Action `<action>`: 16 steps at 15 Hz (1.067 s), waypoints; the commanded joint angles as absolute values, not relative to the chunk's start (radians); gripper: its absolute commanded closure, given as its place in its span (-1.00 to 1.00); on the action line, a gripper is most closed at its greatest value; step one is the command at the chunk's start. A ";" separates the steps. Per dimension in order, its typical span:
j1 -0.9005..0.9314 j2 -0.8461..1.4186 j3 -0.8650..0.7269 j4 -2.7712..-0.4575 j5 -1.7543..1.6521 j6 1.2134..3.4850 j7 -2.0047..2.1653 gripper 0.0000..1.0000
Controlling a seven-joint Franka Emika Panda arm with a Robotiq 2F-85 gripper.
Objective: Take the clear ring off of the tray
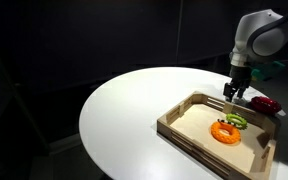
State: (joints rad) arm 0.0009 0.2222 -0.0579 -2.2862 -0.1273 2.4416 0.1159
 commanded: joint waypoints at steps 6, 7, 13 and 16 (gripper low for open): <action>-0.014 0.072 -0.037 -2.288 -0.062 2.276 0.000 -1.00; -0.013 0.048 -0.034 -2.287 -0.047 2.246 -0.025 -1.00; -0.006 -0.079 -0.030 -2.257 0.002 2.025 -0.102 -1.00; -0.003 -0.137 -0.021 -2.239 -0.049 1.953 -0.054 -1.00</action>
State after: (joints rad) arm 0.0007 -0.0808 -0.0334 -2.2602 -0.0107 2.0277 -0.0806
